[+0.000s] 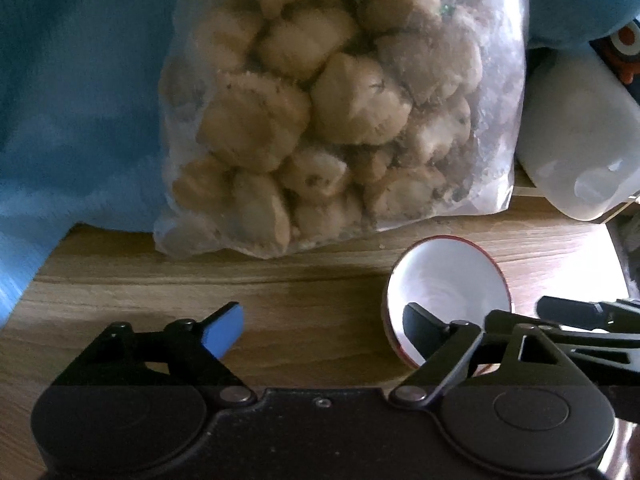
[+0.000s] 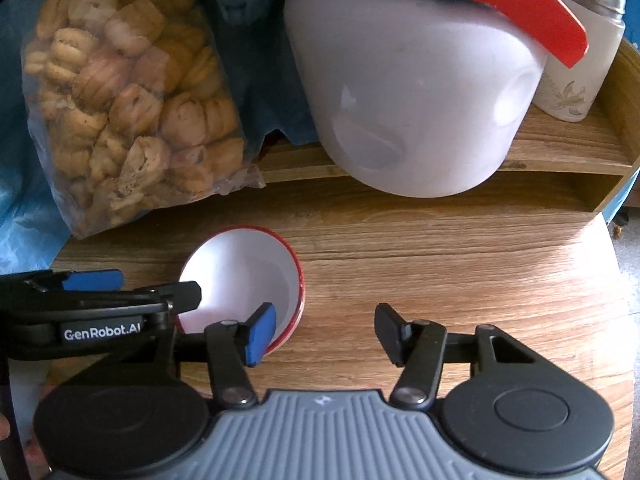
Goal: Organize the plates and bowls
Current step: 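Move both grippers to the small white red-rimmed bowl and grip its rim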
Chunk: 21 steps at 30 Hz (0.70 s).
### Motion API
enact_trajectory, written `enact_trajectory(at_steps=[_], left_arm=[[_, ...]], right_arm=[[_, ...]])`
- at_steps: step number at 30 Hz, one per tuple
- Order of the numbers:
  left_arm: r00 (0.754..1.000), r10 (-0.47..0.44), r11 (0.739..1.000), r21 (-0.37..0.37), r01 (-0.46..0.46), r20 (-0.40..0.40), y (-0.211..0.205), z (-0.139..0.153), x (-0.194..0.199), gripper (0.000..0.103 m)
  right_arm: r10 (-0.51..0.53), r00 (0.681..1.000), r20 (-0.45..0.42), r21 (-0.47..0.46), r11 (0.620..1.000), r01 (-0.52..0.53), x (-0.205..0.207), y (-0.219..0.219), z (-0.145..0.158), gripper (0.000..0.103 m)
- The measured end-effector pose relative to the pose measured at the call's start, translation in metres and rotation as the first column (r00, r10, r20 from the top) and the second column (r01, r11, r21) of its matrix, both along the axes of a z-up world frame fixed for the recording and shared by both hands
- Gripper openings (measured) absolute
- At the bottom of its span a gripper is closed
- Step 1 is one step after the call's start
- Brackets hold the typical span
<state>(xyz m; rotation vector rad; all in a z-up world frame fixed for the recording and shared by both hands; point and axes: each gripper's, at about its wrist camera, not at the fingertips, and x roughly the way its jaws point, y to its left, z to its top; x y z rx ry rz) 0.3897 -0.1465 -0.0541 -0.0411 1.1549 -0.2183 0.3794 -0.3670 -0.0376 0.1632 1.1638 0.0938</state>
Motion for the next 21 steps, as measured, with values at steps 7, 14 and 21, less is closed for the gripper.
enact_trajectory(at_steps=[7, 14, 21], left_arm=[[0.999, -0.026, 0.998, -0.057, 0.025, -0.022, -0.002, -0.003, -0.004, 0.072], [0.996, -0.041, 0.989, -0.143, 0.03, -0.075, 0.0, -0.01, 0.001, 0.039], [0.995, -0.062, 0.983, -0.175, 0.047, -0.081, -0.001, -0.009, 0.001, 0.02]], right_arm=[[0.007, 1.0, -0.014, 0.021, 1.0, -0.006, 0.002, 0.002, -0.007, 0.044], [0.013, 1.0, -0.025, 0.057, 0.998, -0.012, 0.011, 0.003, -0.015, 0.029], [0.023, 0.999, -0.032, 0.089, 0.996, -0.02, 0.017, 0.009, -0.019, 0.017]])
